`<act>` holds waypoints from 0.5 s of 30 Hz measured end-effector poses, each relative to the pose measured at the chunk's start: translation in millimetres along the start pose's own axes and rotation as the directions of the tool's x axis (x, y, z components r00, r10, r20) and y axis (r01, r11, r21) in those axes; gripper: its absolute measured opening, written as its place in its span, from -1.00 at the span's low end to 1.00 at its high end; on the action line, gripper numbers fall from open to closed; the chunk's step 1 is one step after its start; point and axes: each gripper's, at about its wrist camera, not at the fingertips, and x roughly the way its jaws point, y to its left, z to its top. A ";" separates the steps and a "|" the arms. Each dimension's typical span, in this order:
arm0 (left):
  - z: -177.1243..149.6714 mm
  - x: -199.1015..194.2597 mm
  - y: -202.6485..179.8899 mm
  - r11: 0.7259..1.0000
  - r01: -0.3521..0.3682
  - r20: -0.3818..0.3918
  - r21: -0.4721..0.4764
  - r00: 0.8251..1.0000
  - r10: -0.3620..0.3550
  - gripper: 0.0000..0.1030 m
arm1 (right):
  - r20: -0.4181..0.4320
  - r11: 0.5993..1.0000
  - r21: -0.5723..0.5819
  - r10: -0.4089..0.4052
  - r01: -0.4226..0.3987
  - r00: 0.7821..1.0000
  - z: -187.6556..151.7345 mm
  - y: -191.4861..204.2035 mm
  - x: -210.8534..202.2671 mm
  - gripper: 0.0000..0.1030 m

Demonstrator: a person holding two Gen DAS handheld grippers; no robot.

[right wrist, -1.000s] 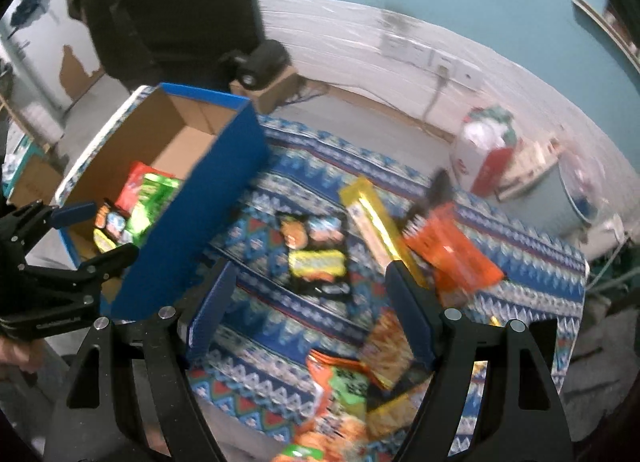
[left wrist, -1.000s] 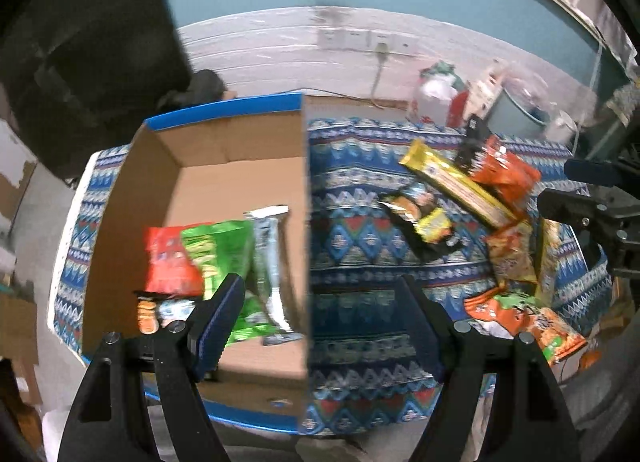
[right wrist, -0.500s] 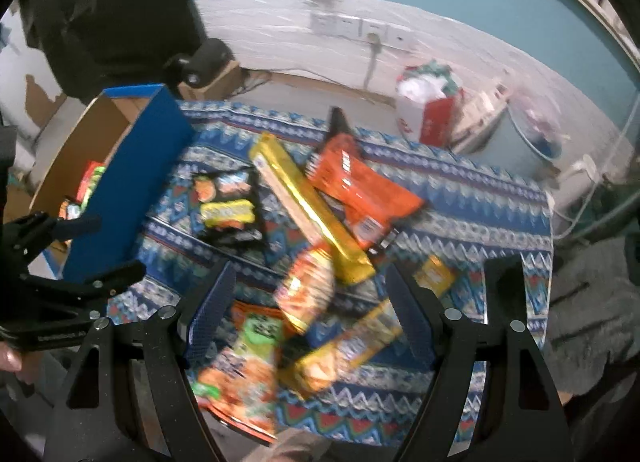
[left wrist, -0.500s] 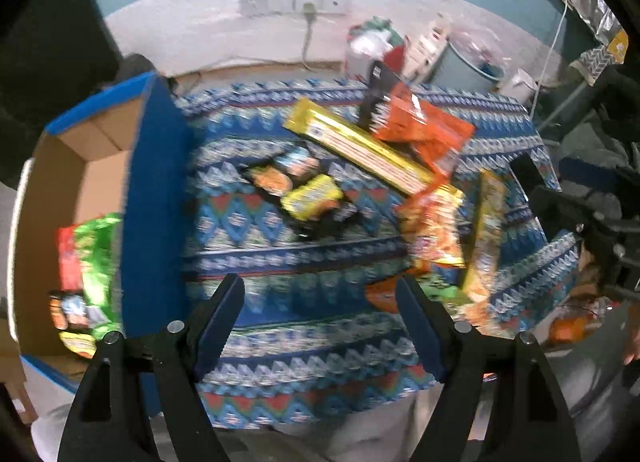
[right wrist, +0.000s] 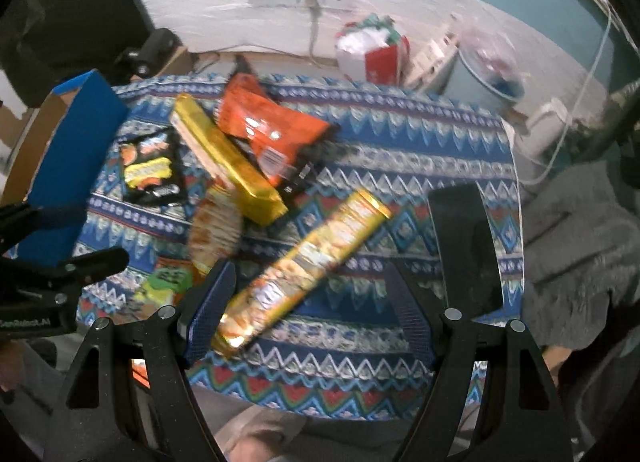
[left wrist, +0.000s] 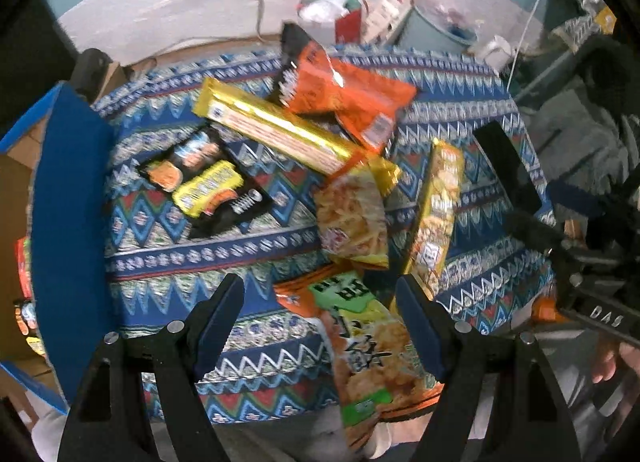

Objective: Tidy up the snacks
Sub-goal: 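Move both tools from the box back over the snack pile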

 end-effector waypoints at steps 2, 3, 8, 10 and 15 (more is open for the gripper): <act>0.8 12.9 -5.5 1.000 0.008 -0.040 0.003 0.999 -0.008 0.54 | -0.006 1.000 0.016 -0.009 0.009 1.000 -2.1 -7.4 2.9 0.51; 1.2 17.3 -6.7 1.000 0.019 -0.056 0.001 0.998 -0.019 0.54 | -0.009 1.000 0.021 -0.013 0.013 1.000 -2.9 -10.0 4.1 0.51; -2.0 38.3 -12.2 1.000 0.006 -0.117 0.009 0.993 -0.005 0.54 | -0.016 1.000 0.024 -0.010 0.010 1.000 -4.0 -13.5 7.4 0.51; -3.8 45.2 -12.8 1.000 0.008 -0.142 0.021 0.990 -0.005 0.54 | -0.016 1.000 0.018 -0.008 0.009 1.000 -4.0 -12.0 7.6 0.51; -14.5 62.3 -11.4 0.999 0.039 -0.196 0.016 0.980 -0.035 0.54 | -0.026 1.000 0.006 -0.010 0.011 1.000 -4.2 -7.9 12.1 0.51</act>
